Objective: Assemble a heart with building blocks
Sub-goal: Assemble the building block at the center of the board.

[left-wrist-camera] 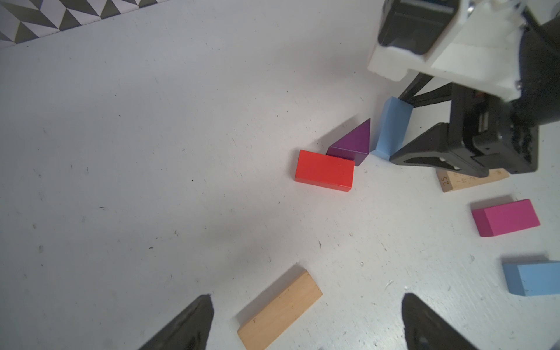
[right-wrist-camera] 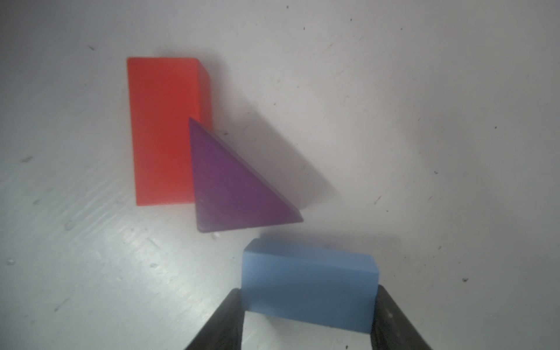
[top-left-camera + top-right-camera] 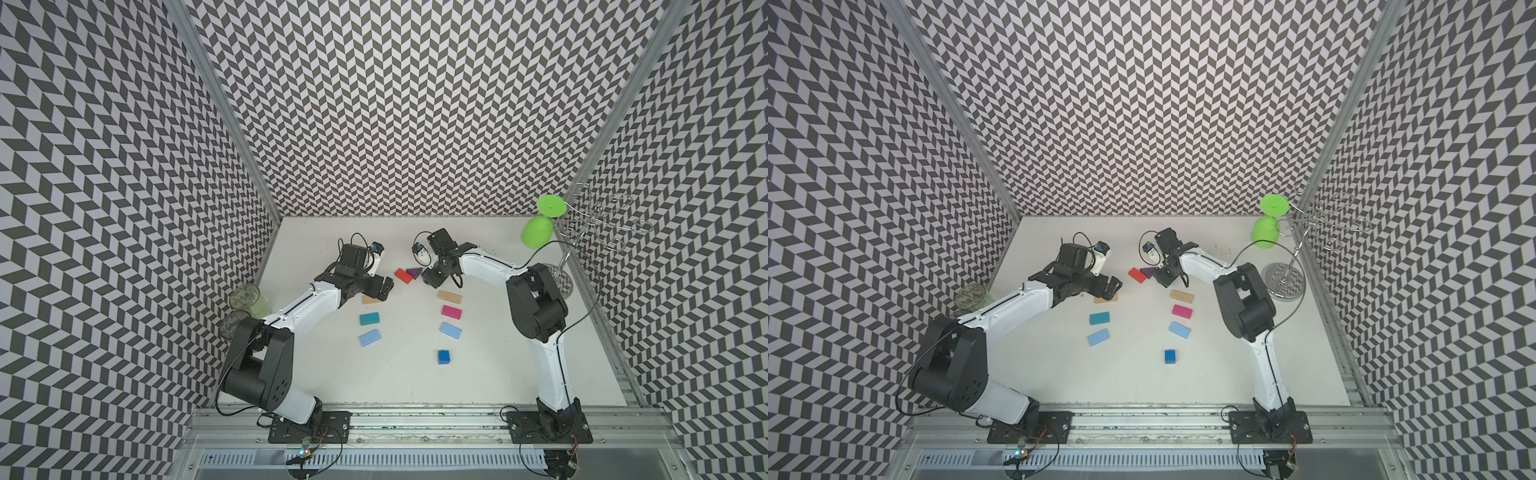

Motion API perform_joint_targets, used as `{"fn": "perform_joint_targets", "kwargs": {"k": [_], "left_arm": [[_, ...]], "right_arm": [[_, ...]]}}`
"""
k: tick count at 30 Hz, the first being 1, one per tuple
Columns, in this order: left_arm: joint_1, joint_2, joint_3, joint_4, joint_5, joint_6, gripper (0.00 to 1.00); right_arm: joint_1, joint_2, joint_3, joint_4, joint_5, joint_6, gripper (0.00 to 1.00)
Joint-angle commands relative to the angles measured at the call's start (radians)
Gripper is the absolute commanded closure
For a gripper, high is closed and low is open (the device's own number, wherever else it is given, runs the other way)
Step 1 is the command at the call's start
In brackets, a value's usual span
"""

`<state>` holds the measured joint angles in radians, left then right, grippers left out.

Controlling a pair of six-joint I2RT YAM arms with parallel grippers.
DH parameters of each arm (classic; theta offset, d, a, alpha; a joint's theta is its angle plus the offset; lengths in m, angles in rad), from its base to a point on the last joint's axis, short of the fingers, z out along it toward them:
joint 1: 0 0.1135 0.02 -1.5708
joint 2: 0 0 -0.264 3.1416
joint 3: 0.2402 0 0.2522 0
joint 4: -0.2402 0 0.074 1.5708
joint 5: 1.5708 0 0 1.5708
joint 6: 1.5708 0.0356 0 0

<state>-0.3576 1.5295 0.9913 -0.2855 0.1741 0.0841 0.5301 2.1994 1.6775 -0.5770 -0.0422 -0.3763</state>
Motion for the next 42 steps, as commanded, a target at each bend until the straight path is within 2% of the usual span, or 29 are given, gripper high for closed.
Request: {"fn": "perform_joint_targets", "kwargs": {"k": [1, 17, 42], "left_arm": [[0.005, 0.003, 0.001, 0.011, 0.008, -0.008, 0.01], [0.005, 0.008, 0.003, 0.005, 0.006, -0.013, 0.01], [0.007, 0.004, -0.01, 0.006, 0.005, -0.013, 0.01]], "right_arm": [[0.01, 0.04, 0.022, -0.032, -0.027, -0.007, 0.79], [0.004, 0.069, 0.028, -0.041, -0.082, -0.041, 0.79], [-0.037, 0.094, 0.04, -0.039, -0.078, -0.034, 0.8]]}}
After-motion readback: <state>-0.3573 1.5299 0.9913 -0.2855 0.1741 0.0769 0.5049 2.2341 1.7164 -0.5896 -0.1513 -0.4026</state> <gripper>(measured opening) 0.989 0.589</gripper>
